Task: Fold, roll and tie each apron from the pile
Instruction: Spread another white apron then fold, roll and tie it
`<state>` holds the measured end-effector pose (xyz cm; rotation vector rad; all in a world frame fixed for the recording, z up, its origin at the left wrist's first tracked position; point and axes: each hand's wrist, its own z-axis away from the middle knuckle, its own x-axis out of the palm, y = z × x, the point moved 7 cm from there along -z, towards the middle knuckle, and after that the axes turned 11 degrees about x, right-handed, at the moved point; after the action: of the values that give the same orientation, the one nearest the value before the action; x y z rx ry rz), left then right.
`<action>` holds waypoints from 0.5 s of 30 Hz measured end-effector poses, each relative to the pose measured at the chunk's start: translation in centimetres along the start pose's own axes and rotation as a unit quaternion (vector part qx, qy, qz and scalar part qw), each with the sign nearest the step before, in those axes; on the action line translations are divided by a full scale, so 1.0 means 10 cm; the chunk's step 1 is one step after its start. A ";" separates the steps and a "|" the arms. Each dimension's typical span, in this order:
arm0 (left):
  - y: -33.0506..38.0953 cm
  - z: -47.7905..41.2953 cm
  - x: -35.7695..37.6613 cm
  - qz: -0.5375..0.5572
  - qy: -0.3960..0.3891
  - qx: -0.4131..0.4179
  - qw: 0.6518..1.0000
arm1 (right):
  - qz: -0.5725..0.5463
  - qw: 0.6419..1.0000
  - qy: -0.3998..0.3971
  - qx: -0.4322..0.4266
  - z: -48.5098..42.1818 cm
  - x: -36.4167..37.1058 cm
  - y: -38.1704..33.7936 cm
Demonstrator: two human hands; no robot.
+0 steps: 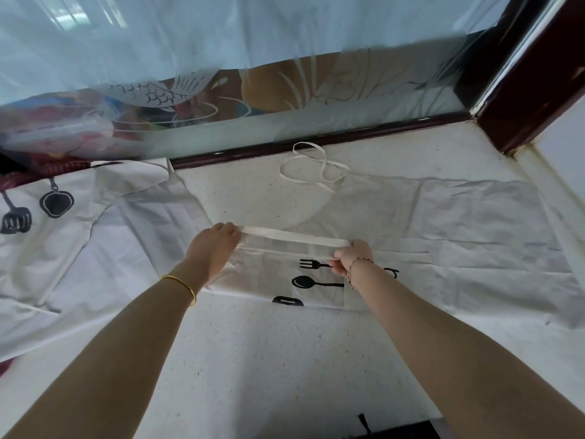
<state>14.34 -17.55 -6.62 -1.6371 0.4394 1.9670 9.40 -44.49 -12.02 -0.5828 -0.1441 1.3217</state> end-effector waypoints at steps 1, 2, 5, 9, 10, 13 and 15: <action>-0.08 0.01 0.03 0.053 -0.001 -0.046 0.998 | 0.057 0.998 0.019 -0.023 -0.01 -0.01 -0.02; -0.13 0.01 0.07 0.101 -0.006 -0.085 0.991 | 0.123 0.990 0.043 -0.056 -0.01 -0.02 -0.05; -0.10 0.00 0.08 0.117 -0.020 -0.107 0.987 | 0.274 0.948 0.096 -0.130 0.04 -0.07 -0.15; 0.24 -0.13 -0.20 0.077 0.052 -0.068 0.993 | 0.290 0.946 0.066 -0.129 0.02 -0.14 -0.12; 0.42 -0.19 -0.24 0.070 0.058 -0.032 0.995 | 0.264 0.955 0.050 -0.126 0.02 -0.17 -0.11; 1.00 -0.39 -0.23 0.100 -0.002 0.066 0.993 | 0.211 0.961 0.053 -0.170 0.03 -0.38 -0.12; 1.40 -0.50 -0.20 0.119 -0.049 0.133 0.983 | 0.254 0.935 0.107 -0.224 0.09 -0.65 -0.14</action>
<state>10.30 -31.98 -6.93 -1.3670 0.8546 2.0443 8.50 -50.48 -9.15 -1.2069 -0.1200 1.7256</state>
